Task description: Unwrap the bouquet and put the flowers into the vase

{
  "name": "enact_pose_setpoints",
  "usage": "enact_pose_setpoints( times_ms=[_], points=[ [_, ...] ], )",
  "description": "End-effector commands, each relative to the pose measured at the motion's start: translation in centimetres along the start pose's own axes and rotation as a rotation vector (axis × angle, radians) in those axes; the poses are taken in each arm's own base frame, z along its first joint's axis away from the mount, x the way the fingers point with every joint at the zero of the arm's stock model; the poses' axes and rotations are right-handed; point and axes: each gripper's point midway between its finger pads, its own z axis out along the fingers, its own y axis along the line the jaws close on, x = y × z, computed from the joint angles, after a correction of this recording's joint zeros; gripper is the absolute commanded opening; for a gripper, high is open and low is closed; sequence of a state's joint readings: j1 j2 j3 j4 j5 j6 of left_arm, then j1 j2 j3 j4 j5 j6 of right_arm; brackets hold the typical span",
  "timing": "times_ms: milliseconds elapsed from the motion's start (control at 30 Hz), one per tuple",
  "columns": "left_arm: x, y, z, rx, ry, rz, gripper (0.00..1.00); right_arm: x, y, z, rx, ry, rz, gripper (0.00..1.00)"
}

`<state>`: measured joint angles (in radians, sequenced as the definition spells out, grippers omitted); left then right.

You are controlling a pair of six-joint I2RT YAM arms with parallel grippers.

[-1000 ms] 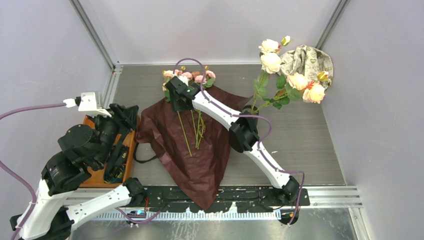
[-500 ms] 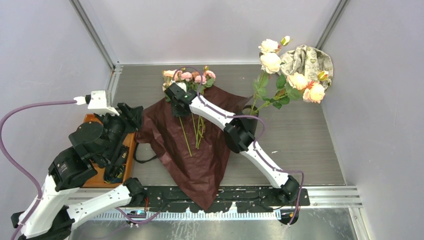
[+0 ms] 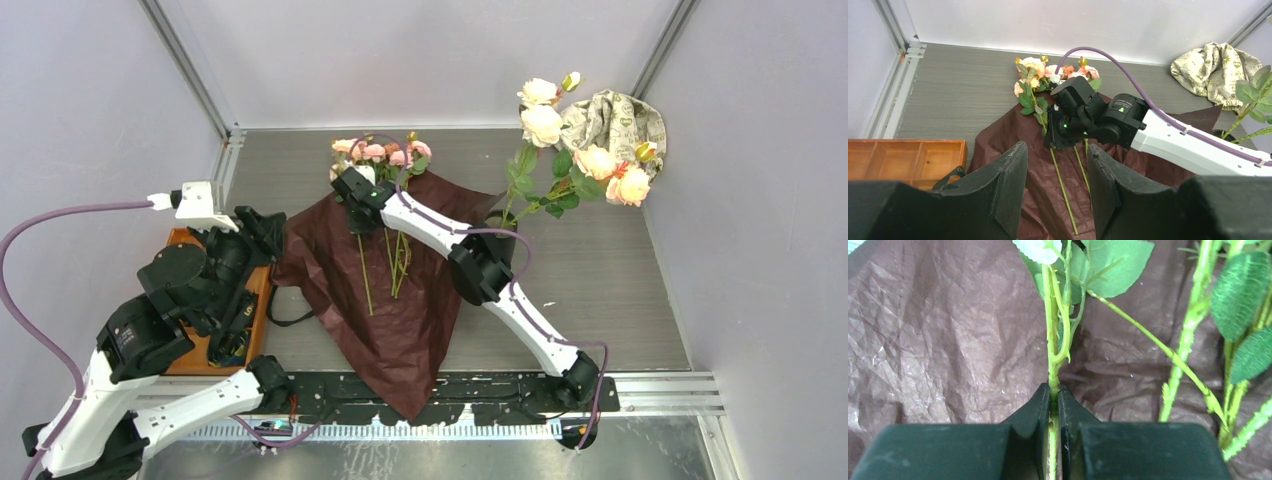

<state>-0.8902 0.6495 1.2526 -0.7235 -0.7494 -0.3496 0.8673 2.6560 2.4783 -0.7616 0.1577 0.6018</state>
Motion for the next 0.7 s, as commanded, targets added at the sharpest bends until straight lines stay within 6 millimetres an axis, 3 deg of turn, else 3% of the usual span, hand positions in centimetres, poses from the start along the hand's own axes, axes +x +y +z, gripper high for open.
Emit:
enact_pose_setpoints(
  times_ms=[0, 167, 367, 467, 667],
  points=[
    [-1.3, 0.3, -0.4, -0.005, -0.038, -0.019, 0.48, -5.8, 2.8, -8.1, -0.063, -0.178, -0.020, 0.01],
    [-1.7, 0.5, -0.7, 0.000, -0.047, -0.030, 0.48, -8.1, 3.9, -15.9, -0.057, -0.311, -0.103, 0.01],
    [-1.7, 0.2, -0.6, 0.009, -0.045, -0.045, 0.48, -10.4, 3.4, -27.2, -0.035, -0.507, -0.152, 0.01],
    [-1.5, -0.5, -0.4, 0.031, -0.035, -0.052, 0.47, -11.4, 2.2, -33.7, 0.009, -0.655, -0.176, 0.01],
    [-0.5, -2.2, 0.5, 0.079, -0.006, -0.061, 0.46, -11.8, -4.4, -44.7, 0.171, -0.939, -0.154, 0.01]
  ],
)
